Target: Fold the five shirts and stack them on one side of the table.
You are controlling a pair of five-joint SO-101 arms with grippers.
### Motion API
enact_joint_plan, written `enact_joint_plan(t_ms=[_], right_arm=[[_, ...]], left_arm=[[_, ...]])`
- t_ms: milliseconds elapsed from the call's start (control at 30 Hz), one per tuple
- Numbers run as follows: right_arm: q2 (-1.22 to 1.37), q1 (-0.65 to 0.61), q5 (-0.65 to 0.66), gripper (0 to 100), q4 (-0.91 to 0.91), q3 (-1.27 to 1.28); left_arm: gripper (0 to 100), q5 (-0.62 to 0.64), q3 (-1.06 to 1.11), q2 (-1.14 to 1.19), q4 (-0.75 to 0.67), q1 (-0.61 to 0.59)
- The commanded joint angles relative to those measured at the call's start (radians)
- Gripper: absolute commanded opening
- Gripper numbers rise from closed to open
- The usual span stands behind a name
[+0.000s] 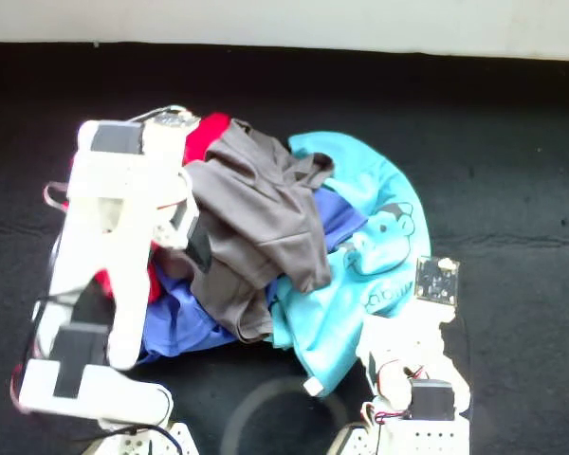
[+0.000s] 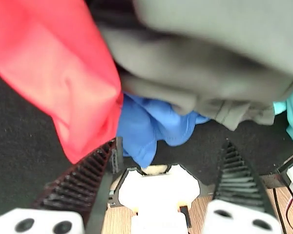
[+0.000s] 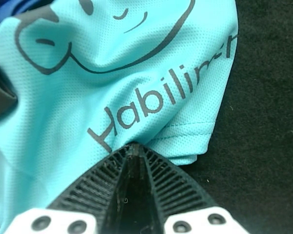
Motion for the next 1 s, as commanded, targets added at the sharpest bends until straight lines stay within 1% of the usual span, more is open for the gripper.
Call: enact_joint_plan(t_ms=[0,233,267,333,367,467,500,533,600,667,733,967], right_arm=[[-0.004,0.01,0.0,0.7,-0.016,0.128],[-0.004,0.01,0.0,0.7,-0.016,0.128],[-0.004,0.01,0.0,0.7,-0.016,0.128],[-0.004,0.01,0.0,0.7,-0.016,0.128],[-0.004,0.01,0.0,0.7,-0.016,0.128],[-0.004,0.01,0.0,0.7,-0.016,0.128],[-0.004,0.01,0.0,0.7,-0.016,0.128],[-0.004,0.01,0.0,0.7,-0.016,0.128],[-0.004,0.01,0.0,0.7,-0.016,0.128],[-0.004,0.01,0.0,0.7,-0.016,0.128],[-0.004,0.01,0.0,0.7,-0.016,0.128],[-0.004,0.01,0.0,0.7,-0.016,0.128]], left_arm=[[31,-0.006,-0.105,0.113,-0.017,0.01],[30,0.003,-0.133,0.375,-0.123,0.012],[30,0.023,-0.133,0.414,-0.141,0.01],[25,0.066,-0.136,0.479,-0.178,0.008],[21,0.061,-0.139,0.507,-0.184,0.008],[3,0.015,-0.142,0.558,-0.184,0.027],[0,0.008,-0.142,0.565,-0.181,0.035],[2,0.006,-0.142,0.565,-0.17,0.036],[0,0.025,-0.143,0.549,-0.157,0.033],[1,0.066,-0.153,0.499,-0.157,-0.005],[1,0.103,-0.176,0.43,-0.16,-0.073],[1,0.107,-0.282,0.251,-0.152,-0.346]])
